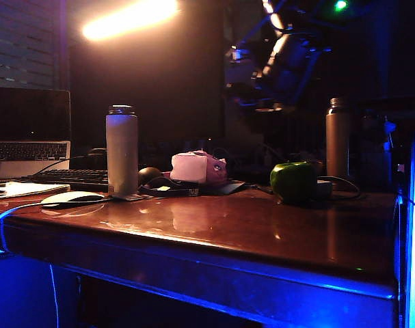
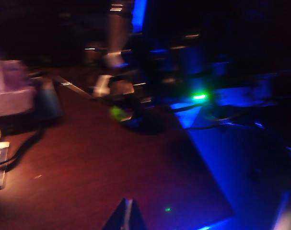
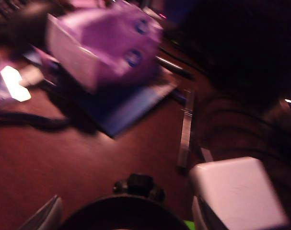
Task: Stack the black thermos bottle cap from the table onto the green apple.
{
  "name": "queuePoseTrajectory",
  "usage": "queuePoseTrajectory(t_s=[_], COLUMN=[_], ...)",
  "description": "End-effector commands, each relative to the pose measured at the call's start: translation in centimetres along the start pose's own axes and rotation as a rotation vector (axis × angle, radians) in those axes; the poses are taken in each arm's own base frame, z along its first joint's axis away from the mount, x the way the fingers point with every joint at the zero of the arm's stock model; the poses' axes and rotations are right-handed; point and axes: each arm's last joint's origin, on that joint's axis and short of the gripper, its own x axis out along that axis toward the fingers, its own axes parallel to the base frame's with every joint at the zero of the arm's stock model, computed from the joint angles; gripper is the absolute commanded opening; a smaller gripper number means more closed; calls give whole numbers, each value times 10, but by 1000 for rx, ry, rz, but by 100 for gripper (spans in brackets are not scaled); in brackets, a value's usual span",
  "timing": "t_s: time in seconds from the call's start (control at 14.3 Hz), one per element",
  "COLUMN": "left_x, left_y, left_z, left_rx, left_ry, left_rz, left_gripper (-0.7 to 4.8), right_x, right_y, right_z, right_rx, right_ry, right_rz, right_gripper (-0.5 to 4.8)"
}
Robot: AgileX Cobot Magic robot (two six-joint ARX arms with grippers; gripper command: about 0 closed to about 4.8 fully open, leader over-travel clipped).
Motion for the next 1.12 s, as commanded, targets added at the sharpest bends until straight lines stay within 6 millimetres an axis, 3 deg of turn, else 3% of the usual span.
queuePoseTrajectory(t_s=[0.07, 0.35, 0.56, 0.77, 1.12], left_x=[-1, -1, -1, -1, -1], left_y=[-1, -1, -1, -1, -1], left_z=[4, 4, 4, 4, 4], left_rx=[24, 24, 33, 33, 33], left_ry=[-19, -19, -20, -20, -19], left_rz=[24, 26, 26, 26, 26], left_gripper=[-3, -3, -3, -3, -3], right_x=[-5, -2, 0, 4, 29], right_y=[-14, -50, -75, -76, -70], right_z=[9, 3, -2, -6, -31], right_rx=[-40, -6, 23, 18, 23], right_ry=[-20, 0, -3, 0, 80], right_rz=[-32, -97, -22, 19, 76], right_gripper=[293, 293, 292, 293, 293])
